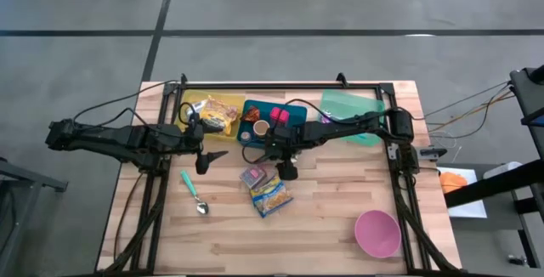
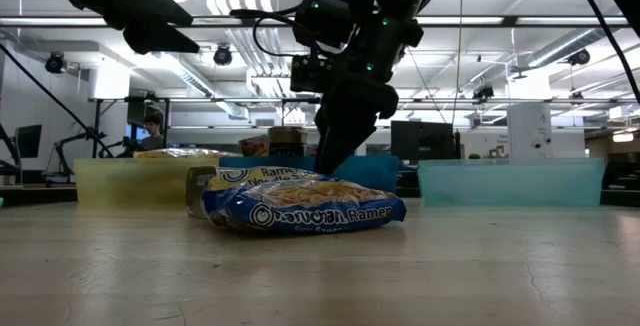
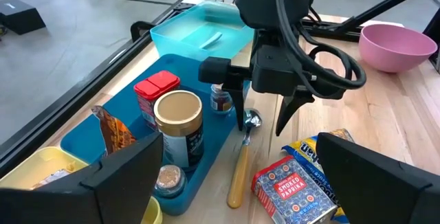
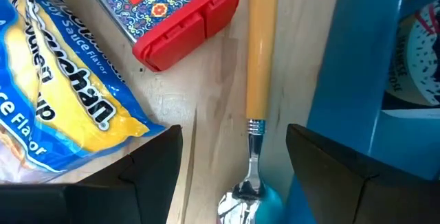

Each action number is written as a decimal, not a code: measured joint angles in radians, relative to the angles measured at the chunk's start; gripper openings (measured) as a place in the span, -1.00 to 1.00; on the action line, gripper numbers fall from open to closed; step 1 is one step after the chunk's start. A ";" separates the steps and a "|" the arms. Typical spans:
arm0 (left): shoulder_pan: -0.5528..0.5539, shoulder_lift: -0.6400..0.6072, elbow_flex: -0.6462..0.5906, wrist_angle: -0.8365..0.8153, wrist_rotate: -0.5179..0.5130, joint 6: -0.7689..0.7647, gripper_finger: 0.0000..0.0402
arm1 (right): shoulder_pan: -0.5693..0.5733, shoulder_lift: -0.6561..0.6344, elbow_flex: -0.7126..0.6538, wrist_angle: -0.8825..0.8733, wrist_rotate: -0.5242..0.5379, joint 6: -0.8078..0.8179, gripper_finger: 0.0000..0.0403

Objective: Pick & Place Food Item
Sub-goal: Put the orange spoon into the green bin

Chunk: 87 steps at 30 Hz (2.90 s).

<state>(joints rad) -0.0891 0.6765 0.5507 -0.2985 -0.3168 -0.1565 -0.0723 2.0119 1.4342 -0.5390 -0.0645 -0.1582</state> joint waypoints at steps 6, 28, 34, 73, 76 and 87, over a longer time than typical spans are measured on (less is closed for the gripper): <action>0.000 0.000 0.000 -0.002 0.000 0.000 0.93 | -0.004 0.021 0.002 0.007 0.009 -0.002 0.28; 0.000 0.000 0.000 -0.014 0.000 -0.001 0.93 | -0.016 0.065 0.002 -0.008 0.036 -0.012 0.28; 0.000 0.000 0.000 -0.015 0.000 -0.004 0.93 | -0.016 0.080 0.005 -0.020 0.041 -0.014 0.28; 0.000 0.000 0.000 -0.045 0.003 -0.027 0.93 | -0.022 0.083 0.000 -0.052 0.033 0.035 -0.43; 0.000 0.000 0.000 -0.045 0.003 -0.028 0.93 | -0.022 0.083 -0.001 -0.052 0.033 0.043 -0.25; 0.000 0.000 0.000 -0.045 0.003 -0.030 0.93 | -0.021 0.083 -0.002 -0.049 0.027 0.054 0.01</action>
<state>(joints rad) -0.0895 0.6769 0.5507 -0.3431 -0.3134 -0.1867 -0.0937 2.0945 1.4319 -0.5884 -0.0374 -0.1040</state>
